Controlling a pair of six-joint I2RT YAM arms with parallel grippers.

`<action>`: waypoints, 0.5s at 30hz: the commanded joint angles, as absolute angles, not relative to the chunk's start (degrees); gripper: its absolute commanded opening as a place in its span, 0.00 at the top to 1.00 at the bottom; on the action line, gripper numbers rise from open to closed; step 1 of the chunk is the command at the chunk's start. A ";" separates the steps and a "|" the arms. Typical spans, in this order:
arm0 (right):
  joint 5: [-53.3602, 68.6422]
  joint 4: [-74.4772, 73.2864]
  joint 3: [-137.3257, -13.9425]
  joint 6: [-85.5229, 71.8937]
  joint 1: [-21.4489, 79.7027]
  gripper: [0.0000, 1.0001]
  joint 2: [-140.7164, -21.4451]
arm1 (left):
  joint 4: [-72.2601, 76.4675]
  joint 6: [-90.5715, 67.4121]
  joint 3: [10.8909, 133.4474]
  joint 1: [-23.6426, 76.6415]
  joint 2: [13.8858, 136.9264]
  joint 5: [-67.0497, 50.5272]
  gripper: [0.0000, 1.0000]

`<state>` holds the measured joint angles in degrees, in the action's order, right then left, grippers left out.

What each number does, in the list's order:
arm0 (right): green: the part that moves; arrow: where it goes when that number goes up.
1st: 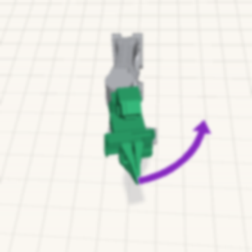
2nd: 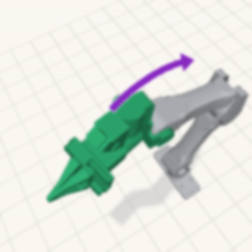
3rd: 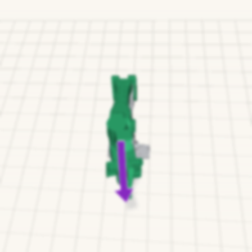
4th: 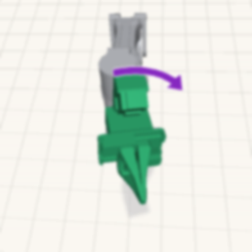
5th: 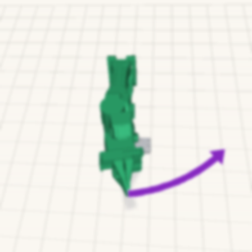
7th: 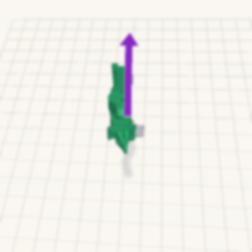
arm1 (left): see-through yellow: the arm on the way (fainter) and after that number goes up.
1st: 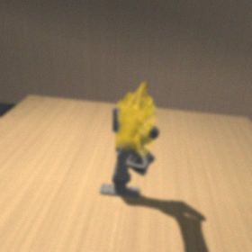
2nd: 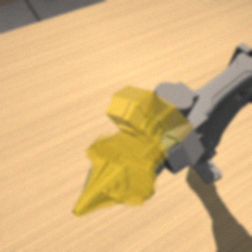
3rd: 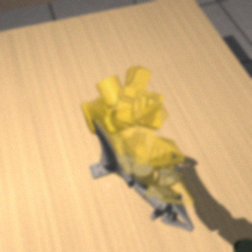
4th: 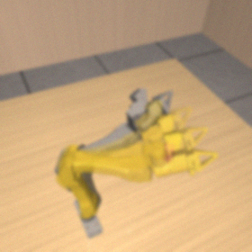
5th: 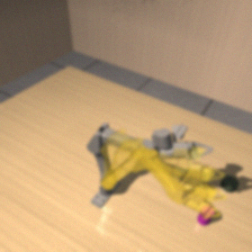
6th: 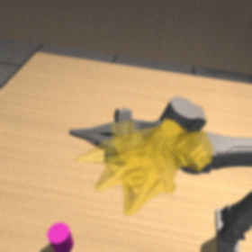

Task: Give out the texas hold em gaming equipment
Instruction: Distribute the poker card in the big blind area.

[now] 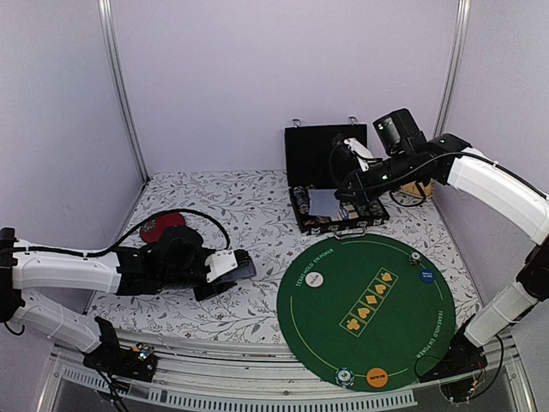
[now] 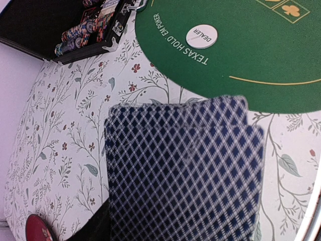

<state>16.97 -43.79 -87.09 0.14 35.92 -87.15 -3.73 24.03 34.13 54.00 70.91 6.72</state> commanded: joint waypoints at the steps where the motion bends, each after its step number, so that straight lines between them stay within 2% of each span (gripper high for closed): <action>1: 13.62 -46.76 -86.22 2.76 35.62 0.98 -85.05 | -2.81 24.00 35.38 54.54 70.32 6.33 0.48; 15: 13.08 -48.48 -86.57 3.75 35.47 0.98 -85.02 | -2.81 24.12 35.24 54.76 70.05 6.59 0.48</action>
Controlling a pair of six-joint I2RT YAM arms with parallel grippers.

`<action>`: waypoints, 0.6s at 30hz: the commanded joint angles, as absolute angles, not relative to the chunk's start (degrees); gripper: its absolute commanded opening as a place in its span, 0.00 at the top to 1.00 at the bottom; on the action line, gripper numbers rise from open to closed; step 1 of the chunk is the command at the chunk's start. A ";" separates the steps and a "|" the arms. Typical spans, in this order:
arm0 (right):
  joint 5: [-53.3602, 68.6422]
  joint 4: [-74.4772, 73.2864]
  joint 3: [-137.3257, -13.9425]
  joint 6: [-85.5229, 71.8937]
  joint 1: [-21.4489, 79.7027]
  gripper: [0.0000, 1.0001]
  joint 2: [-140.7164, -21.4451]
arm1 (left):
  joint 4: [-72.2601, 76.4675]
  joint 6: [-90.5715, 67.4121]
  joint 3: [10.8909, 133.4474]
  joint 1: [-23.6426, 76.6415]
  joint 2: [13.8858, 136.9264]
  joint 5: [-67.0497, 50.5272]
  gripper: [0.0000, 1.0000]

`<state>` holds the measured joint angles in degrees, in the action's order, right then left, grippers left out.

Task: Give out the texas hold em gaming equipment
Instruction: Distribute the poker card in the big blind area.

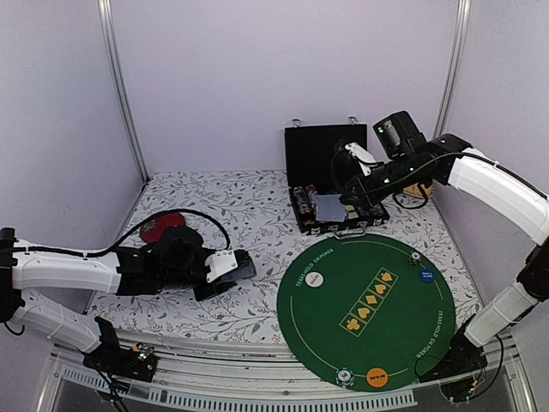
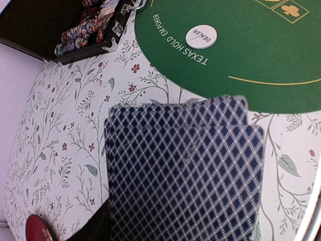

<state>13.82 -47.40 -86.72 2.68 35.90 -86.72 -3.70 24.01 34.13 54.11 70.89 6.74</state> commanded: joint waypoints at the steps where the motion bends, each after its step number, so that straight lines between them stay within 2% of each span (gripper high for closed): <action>1: 13.02 -48.60 -86.62 3.90 35.55 0.98 -85.15 | -2.81 24.13 35.24 54.76 70.05 6.64 0.48; 18: 8.08 -51.22 -85.98 6.94 35.51 0.98 -84.14 | -2.90 24.21 35.25 54.84 70.31 6.59 0.48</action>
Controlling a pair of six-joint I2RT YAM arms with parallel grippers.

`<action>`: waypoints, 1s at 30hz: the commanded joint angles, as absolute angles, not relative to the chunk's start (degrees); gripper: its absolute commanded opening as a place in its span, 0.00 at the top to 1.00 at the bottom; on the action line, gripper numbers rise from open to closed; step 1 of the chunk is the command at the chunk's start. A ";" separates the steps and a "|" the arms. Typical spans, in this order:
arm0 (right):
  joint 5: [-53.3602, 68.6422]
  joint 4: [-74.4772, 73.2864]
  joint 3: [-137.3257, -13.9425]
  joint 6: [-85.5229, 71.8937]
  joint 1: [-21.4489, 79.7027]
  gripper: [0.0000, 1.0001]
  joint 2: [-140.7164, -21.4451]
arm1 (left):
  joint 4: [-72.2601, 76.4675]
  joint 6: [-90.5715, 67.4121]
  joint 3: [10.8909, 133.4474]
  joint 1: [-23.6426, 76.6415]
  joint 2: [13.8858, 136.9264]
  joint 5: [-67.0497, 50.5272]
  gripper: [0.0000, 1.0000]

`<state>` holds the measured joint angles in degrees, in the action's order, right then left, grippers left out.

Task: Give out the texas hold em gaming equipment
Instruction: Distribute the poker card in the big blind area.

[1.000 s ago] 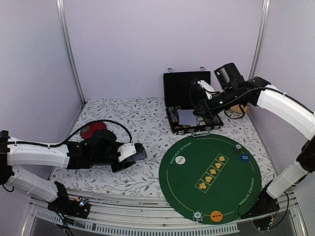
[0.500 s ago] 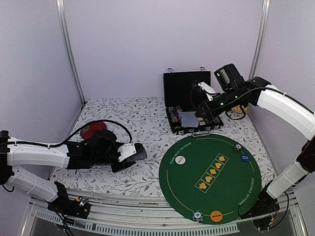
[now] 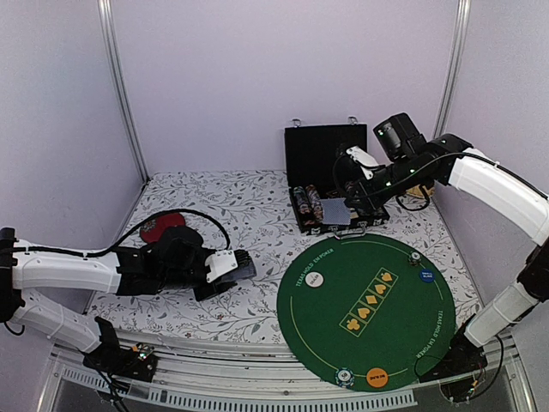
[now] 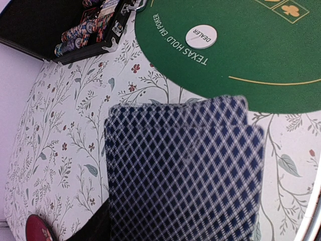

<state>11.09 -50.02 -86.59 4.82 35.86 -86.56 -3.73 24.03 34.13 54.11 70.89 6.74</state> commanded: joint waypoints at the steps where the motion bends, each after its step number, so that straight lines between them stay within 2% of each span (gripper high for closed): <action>1: 7.43 -51.35 -85.91 7.27 35.53 0.98 -84.04 | -2.88 24.14 35.25 54.84 70.31 6.59 0.48; 16: -4.69 -54.67 -84.02 10.45 35.51 0.98 -85.12 | -2.99 24.23 35.23 54.93 70.55 6.70 0.48; 30: -8.08 -54.94 -81.72 10.72 35.55 0.98 -85.59 | -2.99 24.19 35.16 54.93 70.49 6.77 0.48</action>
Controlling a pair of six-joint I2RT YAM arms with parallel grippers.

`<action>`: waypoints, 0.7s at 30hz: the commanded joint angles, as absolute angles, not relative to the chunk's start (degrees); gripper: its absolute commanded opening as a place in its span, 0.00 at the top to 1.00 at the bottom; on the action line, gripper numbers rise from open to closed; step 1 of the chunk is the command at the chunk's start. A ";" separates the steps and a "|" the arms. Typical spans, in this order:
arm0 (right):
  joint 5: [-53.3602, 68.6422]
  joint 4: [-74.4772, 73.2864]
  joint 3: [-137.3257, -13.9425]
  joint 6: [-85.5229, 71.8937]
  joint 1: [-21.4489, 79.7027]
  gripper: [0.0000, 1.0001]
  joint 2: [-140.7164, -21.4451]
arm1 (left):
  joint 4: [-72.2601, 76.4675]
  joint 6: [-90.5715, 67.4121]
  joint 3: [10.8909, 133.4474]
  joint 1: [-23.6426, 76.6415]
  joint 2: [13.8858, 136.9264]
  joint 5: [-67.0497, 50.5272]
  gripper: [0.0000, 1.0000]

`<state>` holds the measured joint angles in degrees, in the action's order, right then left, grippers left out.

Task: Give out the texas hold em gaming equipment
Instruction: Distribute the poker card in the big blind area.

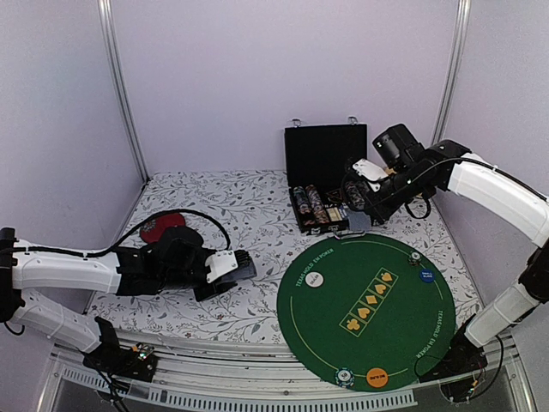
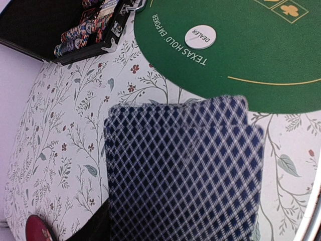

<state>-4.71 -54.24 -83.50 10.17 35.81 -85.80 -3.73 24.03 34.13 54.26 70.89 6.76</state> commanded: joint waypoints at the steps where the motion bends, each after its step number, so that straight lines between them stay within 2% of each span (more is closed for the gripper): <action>1: -8.88 -54.87 -81.42 10.92 35.51 0.98 -85.53 | -2.99 24.19 35.17 54.95 70.53 6.72 0.48; 7: -11.76 -54.68 -79.24 11.33 35.56 0.98 -84.85 | -3.01 24.24 35.24 55.03 70.59 6.71 0.48; 12: -4.32 -54.88 -78.70 11.73 35.53 0.98 -84.05 | -3.16 24.29 35.24 55.02 70.58 6.85 0.48; 15: 3.90 -56.14 -77.32 10.39 35.51 0.98 -84.41 | -3.16 24.26 35.17 55.02 70.54 6.96 0.48; 21: 30.79 -55.42 -72.68 6.63 39.58 0.98 -83.05 | -3.16 24.27 35.29 55.02 70.75 6.77 0.48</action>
<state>9.96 -55.96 -76.51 9.19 36.16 -85.54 -3.75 24.03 34.13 54.37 70.89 6.79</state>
